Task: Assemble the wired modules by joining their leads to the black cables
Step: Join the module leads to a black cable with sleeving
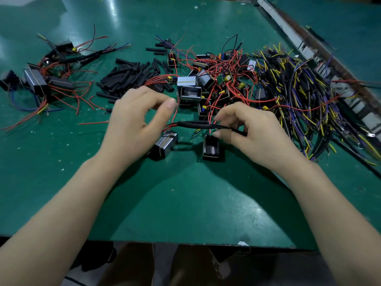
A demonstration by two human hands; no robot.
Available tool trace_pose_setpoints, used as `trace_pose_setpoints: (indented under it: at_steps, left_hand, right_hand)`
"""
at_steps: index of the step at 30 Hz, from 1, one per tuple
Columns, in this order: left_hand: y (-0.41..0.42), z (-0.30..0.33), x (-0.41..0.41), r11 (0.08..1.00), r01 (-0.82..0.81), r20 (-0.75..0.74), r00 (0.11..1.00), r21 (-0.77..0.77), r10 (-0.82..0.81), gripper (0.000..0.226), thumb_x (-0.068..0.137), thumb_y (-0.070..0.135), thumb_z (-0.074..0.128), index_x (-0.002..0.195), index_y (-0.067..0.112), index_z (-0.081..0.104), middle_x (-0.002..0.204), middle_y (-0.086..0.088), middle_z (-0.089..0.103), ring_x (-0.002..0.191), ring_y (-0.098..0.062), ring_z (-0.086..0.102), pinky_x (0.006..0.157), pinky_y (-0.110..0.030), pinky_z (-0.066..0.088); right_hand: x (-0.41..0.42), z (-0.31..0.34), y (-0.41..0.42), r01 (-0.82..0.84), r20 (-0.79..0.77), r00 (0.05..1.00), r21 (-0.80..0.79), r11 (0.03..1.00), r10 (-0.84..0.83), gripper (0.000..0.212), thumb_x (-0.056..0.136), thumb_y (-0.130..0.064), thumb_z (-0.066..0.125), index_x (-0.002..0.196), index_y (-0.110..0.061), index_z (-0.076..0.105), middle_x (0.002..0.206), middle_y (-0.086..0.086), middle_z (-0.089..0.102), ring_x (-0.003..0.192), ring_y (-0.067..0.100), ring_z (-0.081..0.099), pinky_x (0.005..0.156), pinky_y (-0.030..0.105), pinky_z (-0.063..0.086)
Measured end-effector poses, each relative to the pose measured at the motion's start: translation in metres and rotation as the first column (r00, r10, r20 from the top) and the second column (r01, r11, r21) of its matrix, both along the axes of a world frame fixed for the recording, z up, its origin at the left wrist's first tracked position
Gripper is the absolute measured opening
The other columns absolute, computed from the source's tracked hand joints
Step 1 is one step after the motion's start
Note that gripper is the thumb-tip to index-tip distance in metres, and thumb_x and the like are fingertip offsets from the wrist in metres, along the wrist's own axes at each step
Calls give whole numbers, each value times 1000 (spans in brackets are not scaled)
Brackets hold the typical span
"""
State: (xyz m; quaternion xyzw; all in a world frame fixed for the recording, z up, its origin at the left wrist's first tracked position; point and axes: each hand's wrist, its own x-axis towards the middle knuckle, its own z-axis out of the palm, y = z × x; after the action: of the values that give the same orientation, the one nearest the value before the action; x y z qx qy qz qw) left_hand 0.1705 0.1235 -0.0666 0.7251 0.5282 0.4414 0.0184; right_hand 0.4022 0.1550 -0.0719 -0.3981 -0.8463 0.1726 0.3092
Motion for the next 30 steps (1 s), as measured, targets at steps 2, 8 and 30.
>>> trace_pose_setpoints:
  at_steps: [2,8,30]
  left_hand:
    - [3,2,-5,992,-39,28,999,-123,43,32,95,31,51,97,7,72,94,-6,68,93,-22,60,85,-31,42]
    - [16,19,-7,826,202,-38,965,-527,-260,19,95,31,53,96,31,72,60,24,59,58,7,52,56,-4,36]
    - [31,43,4,638,395,95,887,-661,-452,11,83,29,68,91,23,73,78,11,71,66,6,59,64,-6,43]
  right_hand:
    - [0,0,-1,6,11,1000,14,1000,-6,21,84,-20,74,102,-22,63,83,-18,61,82,11,56,77,20,43]
    - [-1,1,-1,-10,63,998,180,984,-1,16,82,-15,75,95,-18,67,83,-16,58,87,16,53,78,36,46]
    - [-1,9,-5,-4,103,994,276,961,-26,10,79,-19,71,89,-16,67,81,-18,52,82,11,49,72,39,46]
